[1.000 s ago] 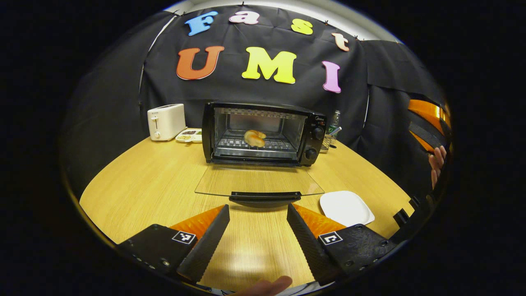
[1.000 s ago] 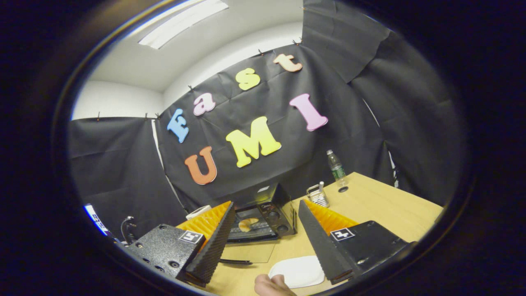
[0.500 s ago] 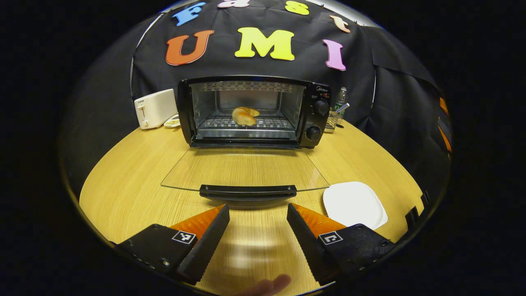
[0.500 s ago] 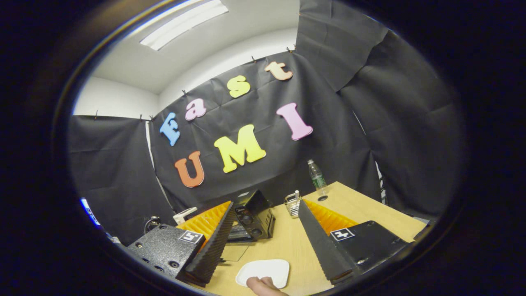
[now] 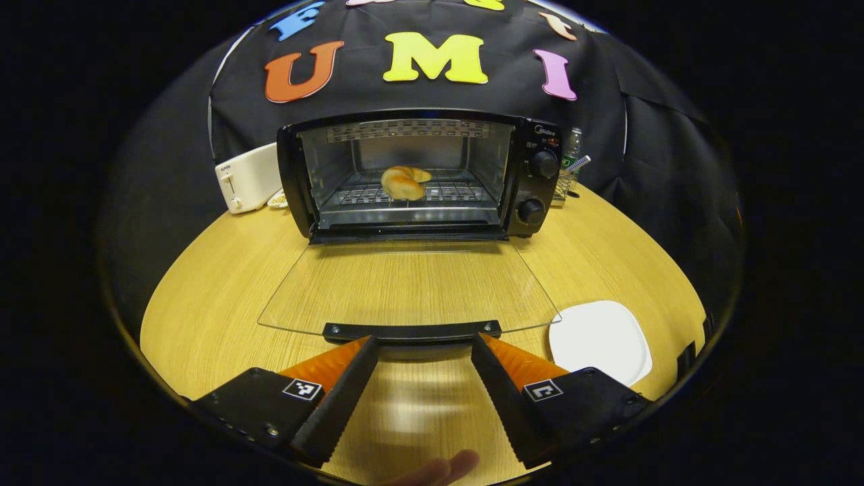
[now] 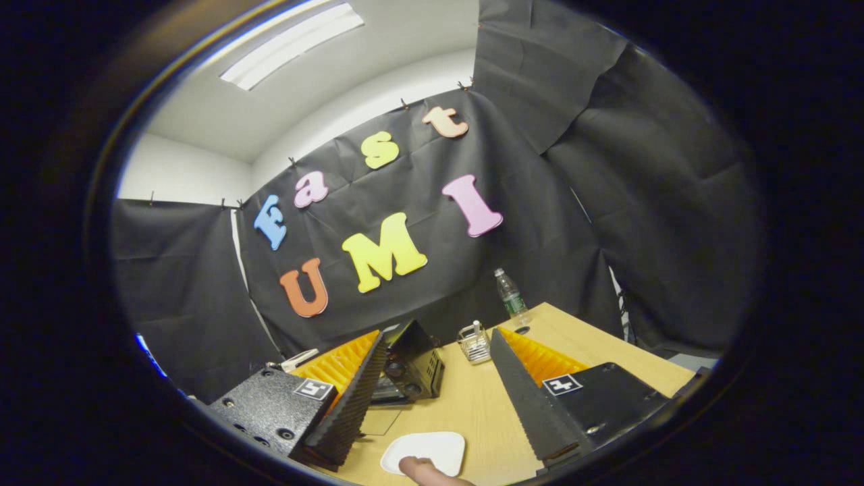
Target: Open the electric oven with the left hand, put the food in, and close the electric oven.
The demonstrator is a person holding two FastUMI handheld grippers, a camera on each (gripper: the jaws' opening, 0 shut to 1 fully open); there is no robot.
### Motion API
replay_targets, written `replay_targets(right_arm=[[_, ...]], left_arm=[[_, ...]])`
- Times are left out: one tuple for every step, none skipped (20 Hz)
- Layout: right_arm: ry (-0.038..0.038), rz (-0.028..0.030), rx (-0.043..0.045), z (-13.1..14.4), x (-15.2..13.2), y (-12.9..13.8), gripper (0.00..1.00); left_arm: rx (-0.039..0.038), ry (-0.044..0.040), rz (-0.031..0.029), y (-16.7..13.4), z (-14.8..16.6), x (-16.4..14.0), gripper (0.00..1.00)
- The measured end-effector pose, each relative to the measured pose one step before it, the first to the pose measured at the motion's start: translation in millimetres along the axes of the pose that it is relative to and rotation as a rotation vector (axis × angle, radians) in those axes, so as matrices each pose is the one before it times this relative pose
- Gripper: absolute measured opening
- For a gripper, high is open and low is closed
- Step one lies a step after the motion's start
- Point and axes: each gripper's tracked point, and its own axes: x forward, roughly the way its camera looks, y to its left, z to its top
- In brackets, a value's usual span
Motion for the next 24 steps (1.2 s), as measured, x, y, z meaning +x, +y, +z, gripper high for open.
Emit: replay_targets(right_arm=[[0.00826,0.00211,0.0028,-1.76,0.38,0.13,0.92],[0.0044,0.00102,0.00117,-0.39,0.57,0.03,0.92],[-0.00218,-0.0026,-0.00102,0.61,0.57,-0.88,0.92],[-0.0062,-0.00453,-0.00366,1.88,-0.44,-1.61,0.92],[-0.0039,-0.00224,-0.00225,0.79,0.25,-0.13,0.92],[0.0012,0.00081,0.00022,-0.32,-0.14,0.69,0.92],[0.00718,0.00239,0.00049,-2.75,-0.84,1.09,0.92],[0.00656,0.00196,-0.00218,-1.13,-0.33,1.28,0.92],[0.00412,0.00036,-0.00329,-0.06,-0.07,-0.8,0.92],[0.00591,-0.01043,-0.00803,-0.55,-0.43,-1.75,0.92],[0.00541,-0.02214,-0.01583,0.14,0.35,-4.0,0.92],[0.00327,-0.02093,-0.02091,0.48,-0.06,-3.35,0.92],[0.00005,-0.01541,-0.02363,1.33,-2.34,-1.84,0.92],[-0.00644,-0.01782,-0.02381,2.64,-0.85,-2.1,0.92],[-0.00728,-0.02071,-0.02393,2.98,-0.46,-3.82,0.92],[-0.00462,-0.02252,-0.02618,2.13,-1.36,-3.46,0.92],[-0.00642,-0.01902,-0.02706,0.57,-1.38,-3.11,0.92],[-0.00673,-0.0151,-0.03128,2.45,-1.87,-1.2,0.92],[-0.00556,-0.013,-0.03561,1.16,-1.55,-0.65,0.92],[-0.00689,-0.01209,-0.0379,2.27,-2.19,0.09,0.92],[-0.00549,-0.00953,-0.03575,1.14,-2.78,0.75,0.92],[-0.00554,-0.00235,-0.02993,1.94,-2.78,2.45,0.92],[-0.00566,0.0027,-0.02278,1.27,-2.88,4.14,0.92],[-0.00131,0.00453,-0.01394,2.01,-2.03,4.11,0.92]], left_arm=[[-0.00064,0.0005,-0.00017,0.12,-0.73,-0.21,0.93],[-0.0064,0.0108,-0.00434,-1.25,-2.33,-0.72,0.93],[-0.00268,0.00583,-0.00459,-0.75,-2.19,-0.54,0.93],[-0.00043,0.00178,-0.00516,-1.44,-0.89,0.87,0.93],[-0.00189,0.00644,0.0007,0.76,-2.57,1.2,0.93],[-0.00453,0.00312,0.00834,1.46,0.17,2.3,0.93],[-0.00086,0.01428,0.00234,-0.51,-3.07,1.89,0.93],[0.00987,-0.00183,0.0066,0.88,1.89,0.35,0.93],[0.01081,0.00508,0.0047,0.2,0.48,-0.62,0.93],[0.0025,0.00706,0.00291,0.71,-0.52,0.08,0.93],[-0.0045,0.00262,0.00144,-0.57,0.04,0.58,0.93],[-0.00063,0.00302,0.00087,0.15,0.4,-0.04,0.93],[-0.00039,0.00039,0.00013,0.0,0.51,-0.26,0.93],[-0.00572,-0.0002,0.00151,-0.21,0.5,-0.1,0.92],[0.00026,0.00238,0.00296,-0.22,0.35,-0.46,0.92],[0.00453,-0.00157,0.00572,0.14,1.54,-0.26,0.92],[0.003,-0.00222,0.00525,-0.31,0.8,-0.4,0.92],[-0.00059,-0.00449,0.00471,-0.06,1.79,-1.68,0.92],[-0.00007,-0.00655,0.00402,-0.67,2.09,-0.52,0.92],[0.00078,-0.00713,0.00383,-0.43,2.16,-1.81,0.92],[0.00132,-0.00729,0.00373,0.14,3.32,-2.57,0.92],[-0.0002,-0.01112,0.00294,1.36,4.75,-1.75,0.92],[-0.0004,-0.00703,0.00142,0.37,4.2,-2.12,0.92],[-0.0034,-0.00801,0.00037,0.76,5.05,-1.52,0.93]])
